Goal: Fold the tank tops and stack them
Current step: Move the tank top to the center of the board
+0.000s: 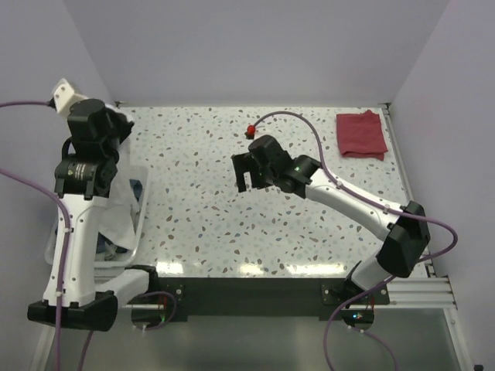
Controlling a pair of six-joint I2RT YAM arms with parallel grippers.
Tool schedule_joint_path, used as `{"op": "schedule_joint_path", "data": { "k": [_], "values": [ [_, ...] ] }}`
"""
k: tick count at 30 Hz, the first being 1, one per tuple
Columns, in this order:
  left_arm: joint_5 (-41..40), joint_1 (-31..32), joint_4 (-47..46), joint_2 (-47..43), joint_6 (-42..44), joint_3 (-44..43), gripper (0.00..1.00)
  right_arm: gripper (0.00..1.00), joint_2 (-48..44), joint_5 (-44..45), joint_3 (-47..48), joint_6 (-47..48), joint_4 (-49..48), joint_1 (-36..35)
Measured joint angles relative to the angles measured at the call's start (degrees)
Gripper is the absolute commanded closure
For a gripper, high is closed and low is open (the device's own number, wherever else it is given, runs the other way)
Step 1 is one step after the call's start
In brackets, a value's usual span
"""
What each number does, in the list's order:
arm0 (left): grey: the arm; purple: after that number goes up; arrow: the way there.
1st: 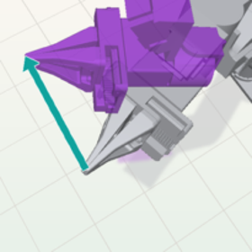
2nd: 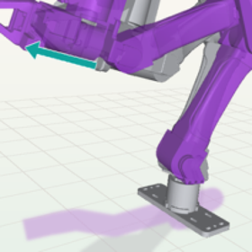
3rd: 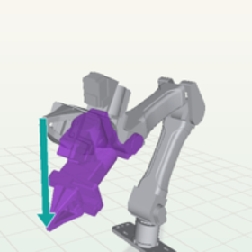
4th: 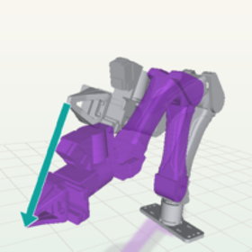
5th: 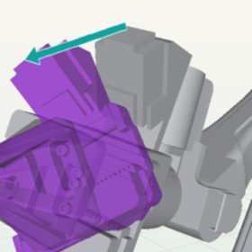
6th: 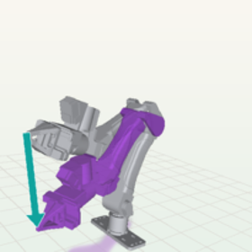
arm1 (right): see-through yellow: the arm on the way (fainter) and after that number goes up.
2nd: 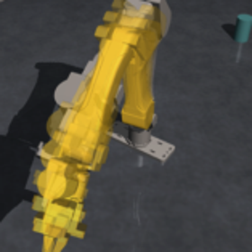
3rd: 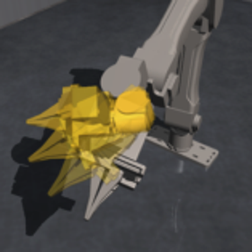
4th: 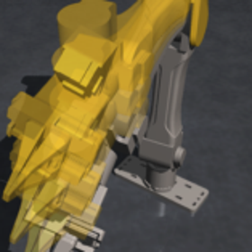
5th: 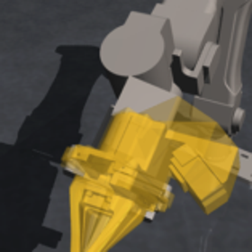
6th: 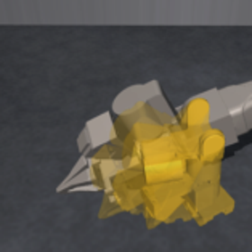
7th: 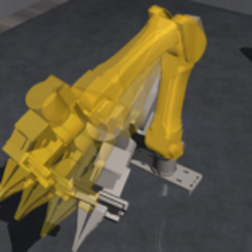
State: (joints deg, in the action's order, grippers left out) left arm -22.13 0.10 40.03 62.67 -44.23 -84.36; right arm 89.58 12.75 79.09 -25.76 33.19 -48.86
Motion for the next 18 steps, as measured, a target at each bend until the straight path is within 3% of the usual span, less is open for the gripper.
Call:
{"op": "schedule_joint_path", "data": {
  "k": [6, 11, 16, 17, 18],
  "values": [
    [-2.8, 23.8, 0.2, 9.4, 2.2, -14.6, 1.00, 0.01, -2.1, 2.6, 4.3, 0.3, 0.2, 3.0],
    [-5.7, 39.9, -0.2, 20.5, 4.4, -23.0, 1.00, 0.01, -6.4, 4.2, 4.7, 0.3, 0.3, 8.2],
    [-3.7, 43.1, -2.1, 24.4, 4.3, -17.5, 0.97, 0.01, -13.8, 6.9, -1.4, -0.2, -0.6, 13.1],
    [-3.1, 43.0, -2.6, 25.1, 4.3, -16.1, 0.93, 0.01, -15.0, 7.4, -3.3, -0.4, -0.8, 13.3],
    [-2.4, 42.8, -3.1, 26.0, 4.3, -15.1, 0.78, 0.01, -16.0, 7.5, -5.3, -0.7, -0.9, 13.2]
  ]
}}
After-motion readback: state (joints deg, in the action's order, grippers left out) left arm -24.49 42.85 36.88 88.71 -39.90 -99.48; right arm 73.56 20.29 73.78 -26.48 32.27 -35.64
